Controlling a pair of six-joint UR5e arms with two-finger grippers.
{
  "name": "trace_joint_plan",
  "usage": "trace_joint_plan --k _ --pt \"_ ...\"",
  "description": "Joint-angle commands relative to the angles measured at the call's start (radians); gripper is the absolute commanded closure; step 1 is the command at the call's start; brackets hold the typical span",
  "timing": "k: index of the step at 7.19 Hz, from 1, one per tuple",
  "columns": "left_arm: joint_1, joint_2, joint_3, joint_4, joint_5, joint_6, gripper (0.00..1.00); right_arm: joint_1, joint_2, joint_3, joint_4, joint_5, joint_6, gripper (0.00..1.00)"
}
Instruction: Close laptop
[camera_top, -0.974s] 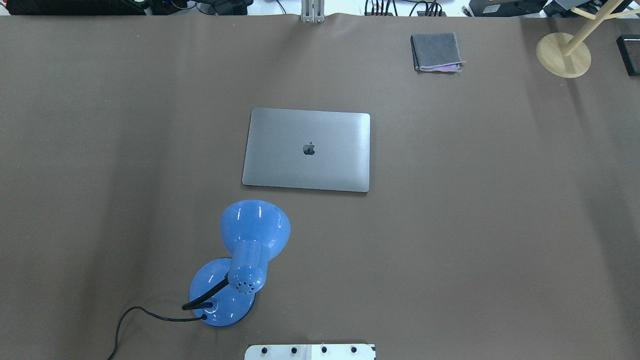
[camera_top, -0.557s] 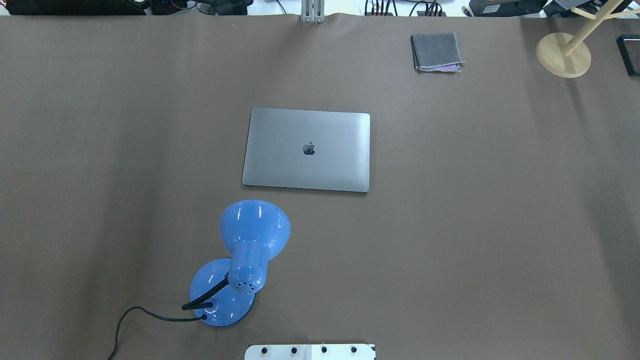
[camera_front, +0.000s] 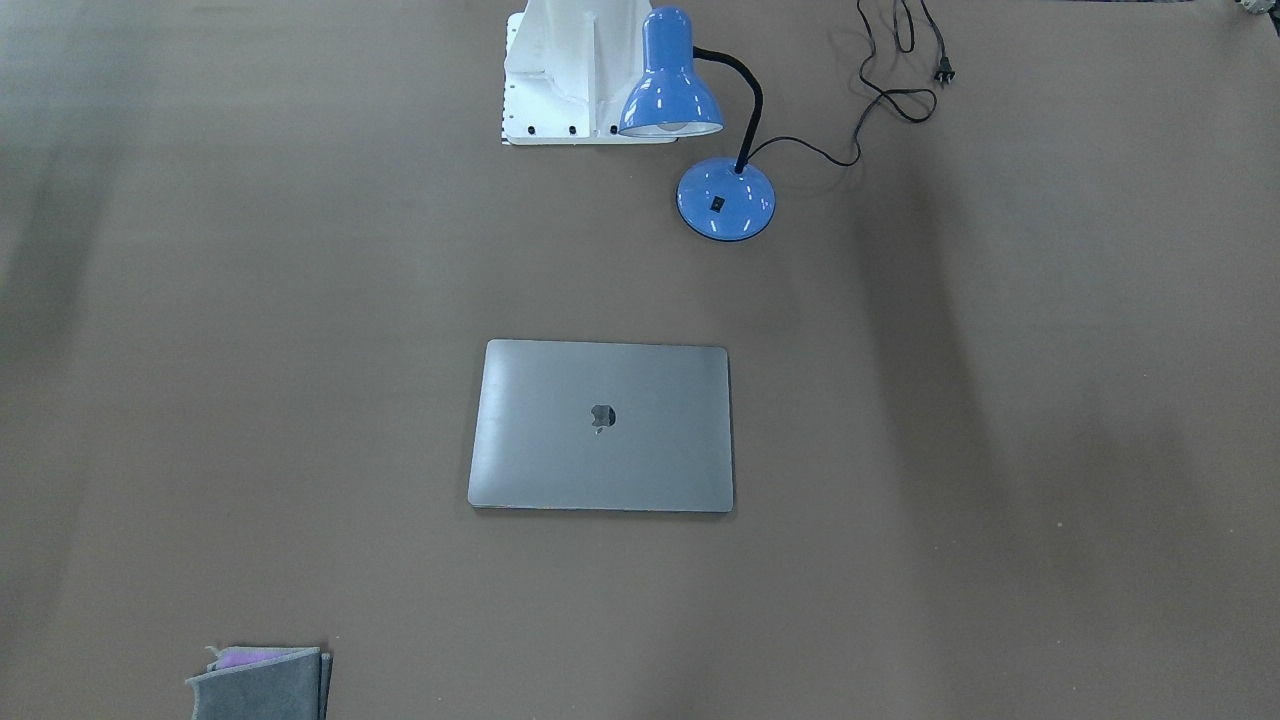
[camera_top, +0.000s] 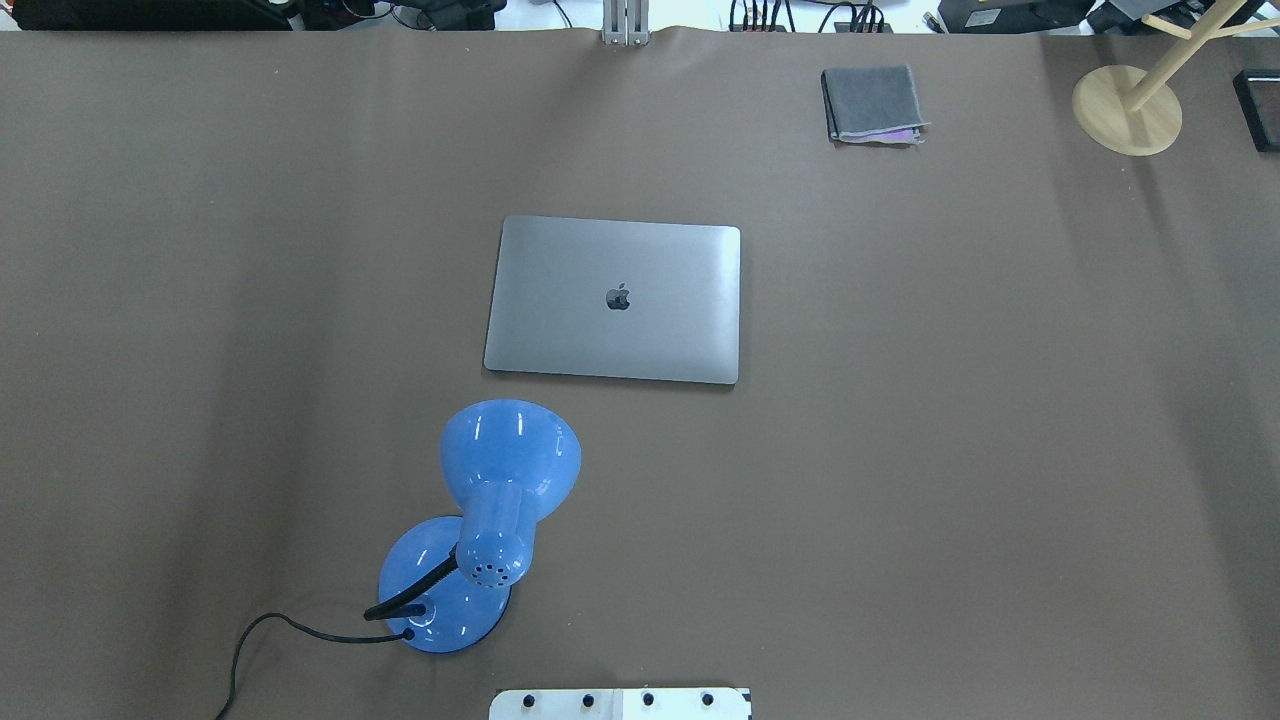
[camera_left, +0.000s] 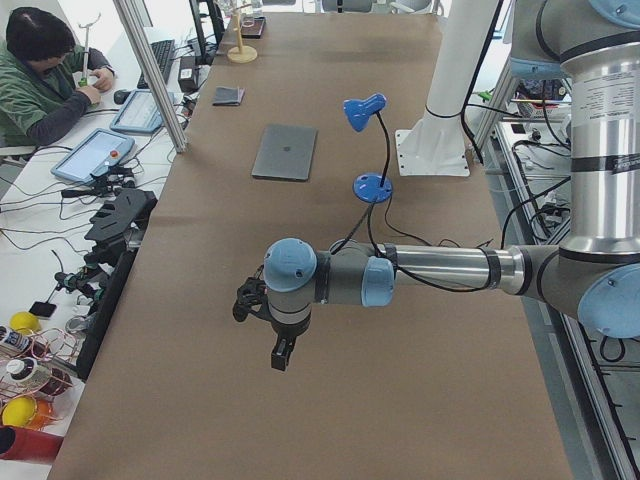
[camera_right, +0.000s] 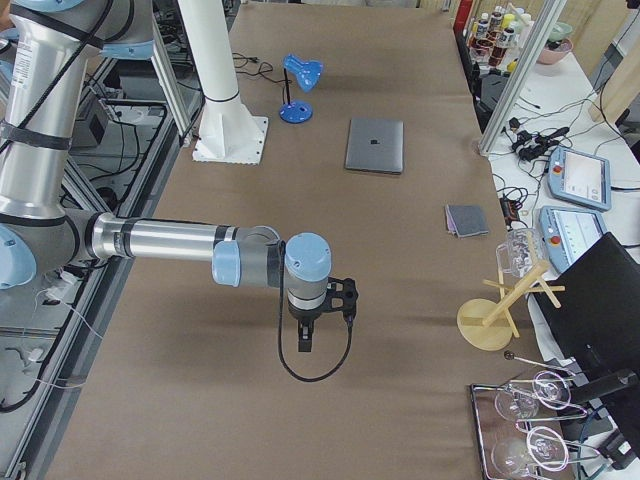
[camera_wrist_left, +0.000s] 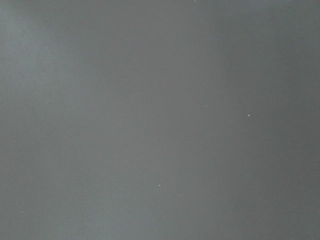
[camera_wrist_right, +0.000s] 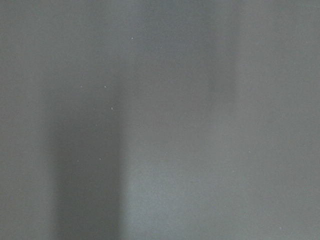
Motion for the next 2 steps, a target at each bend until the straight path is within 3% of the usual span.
trace_joint_plan --k 1,2 --pt "0.000 0.000 0.000 0.000 0.001 0.000 0.01 0.000 0.000 0.000 0.000 0.000 0.000 0.00" --pt "0.000 0.000 0.000 0.000 0.001 0.000 0.01 0.000 0.000 0.000 0.000 0.000 0.000 0.00"
